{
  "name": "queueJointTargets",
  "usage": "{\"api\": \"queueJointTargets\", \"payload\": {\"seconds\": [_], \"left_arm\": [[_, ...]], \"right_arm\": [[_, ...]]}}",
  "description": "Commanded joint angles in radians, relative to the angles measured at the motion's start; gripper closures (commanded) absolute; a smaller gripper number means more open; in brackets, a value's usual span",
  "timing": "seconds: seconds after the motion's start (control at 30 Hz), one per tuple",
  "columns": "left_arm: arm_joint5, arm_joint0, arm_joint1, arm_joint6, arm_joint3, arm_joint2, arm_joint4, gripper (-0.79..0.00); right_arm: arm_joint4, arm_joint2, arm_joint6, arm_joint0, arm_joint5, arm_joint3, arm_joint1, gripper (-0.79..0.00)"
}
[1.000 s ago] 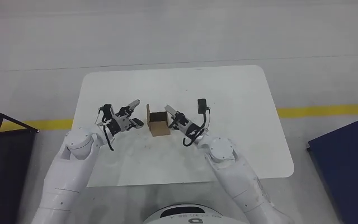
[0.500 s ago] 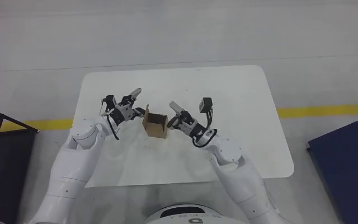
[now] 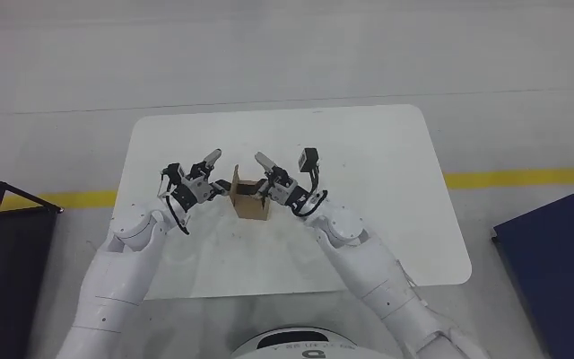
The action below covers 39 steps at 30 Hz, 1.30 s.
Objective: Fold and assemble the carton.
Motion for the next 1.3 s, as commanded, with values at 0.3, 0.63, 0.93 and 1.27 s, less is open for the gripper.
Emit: {"api": "queueJointTargets", "payload": {"seconds": [0.3,0.63,0.93,1.27], "left_arm": [[0.0,-0.007,-0.002,-0.007,0.007,-0.002,-0.01,-0.785],[-0.009,-0.037,-0.013,-0.057,0.023,0.008,-0.112,-0.785],[0.089,-0.171,-0.032,-0.038,0.15,0.123,-0.048,-0.785],[0.092,-0.234,-0.043,-0.047,0.202,0.166,-0.017,-0.785]], "right_arm": [[-0.035,-0.034,0.017,0.045,0.112,0.061,-0.002,-0.785],[-0.009,-0.03,-0.001,0.035,0.079,0.046,-0.003,-0.785],[-0.019,-0.01,-0.012,-0.016,0.055,-0.024,0.008,-0.785],[-0.093,0.12,-0.025,-0.224,0.104,-0.339,0.056,-0.785]]}}
